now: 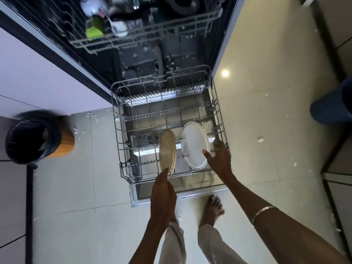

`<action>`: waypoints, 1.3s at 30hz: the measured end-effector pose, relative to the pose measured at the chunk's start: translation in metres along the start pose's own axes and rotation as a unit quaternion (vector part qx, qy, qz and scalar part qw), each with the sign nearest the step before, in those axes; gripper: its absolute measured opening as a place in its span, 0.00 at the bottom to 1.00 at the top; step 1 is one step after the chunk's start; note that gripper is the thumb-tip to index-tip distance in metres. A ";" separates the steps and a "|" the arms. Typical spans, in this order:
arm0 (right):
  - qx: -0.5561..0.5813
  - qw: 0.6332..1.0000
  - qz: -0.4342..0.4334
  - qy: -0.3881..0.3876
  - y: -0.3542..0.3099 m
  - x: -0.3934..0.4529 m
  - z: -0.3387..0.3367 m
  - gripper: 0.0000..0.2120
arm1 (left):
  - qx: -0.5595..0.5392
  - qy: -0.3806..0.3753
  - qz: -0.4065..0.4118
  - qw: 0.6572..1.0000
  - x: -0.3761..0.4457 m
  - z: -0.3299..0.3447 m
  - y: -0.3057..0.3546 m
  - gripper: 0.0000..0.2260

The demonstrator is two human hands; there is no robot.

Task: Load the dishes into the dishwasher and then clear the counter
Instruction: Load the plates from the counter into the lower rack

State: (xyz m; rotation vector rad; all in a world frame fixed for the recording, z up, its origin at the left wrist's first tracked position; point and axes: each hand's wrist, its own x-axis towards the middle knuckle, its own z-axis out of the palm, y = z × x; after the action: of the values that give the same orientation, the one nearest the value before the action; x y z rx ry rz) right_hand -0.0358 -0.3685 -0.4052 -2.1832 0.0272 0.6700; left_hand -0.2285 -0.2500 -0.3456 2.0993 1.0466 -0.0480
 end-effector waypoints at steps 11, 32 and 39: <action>-0.133 0.988 -0.053 -0.050 -0.120 -0.113 -0.091 0.23 | 0.158 -0.040 0.099 0.982 -0.045 -0.140 0.092 0.20; -0.278 0.898 -0.311 -0.141 -0.367 -0.267 -0.010 0.13 | 0.098 0.053 0.018 0.994 -0.068 -0.402 0.080 0.21; -0.254 0.896 -0.340 -0.131 -0.454 -0.324 0.102 0.13 | 0.133 0.083 0.019 0.988 -0.059 -0.531 -0.012 0.20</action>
State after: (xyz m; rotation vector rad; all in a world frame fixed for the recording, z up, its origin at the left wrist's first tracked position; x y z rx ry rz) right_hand -0.2506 -0.0631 0.0210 -2.3304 -1.1143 0.5864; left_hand -0.4291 0.0631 0.0389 2.3961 1.1514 0.0070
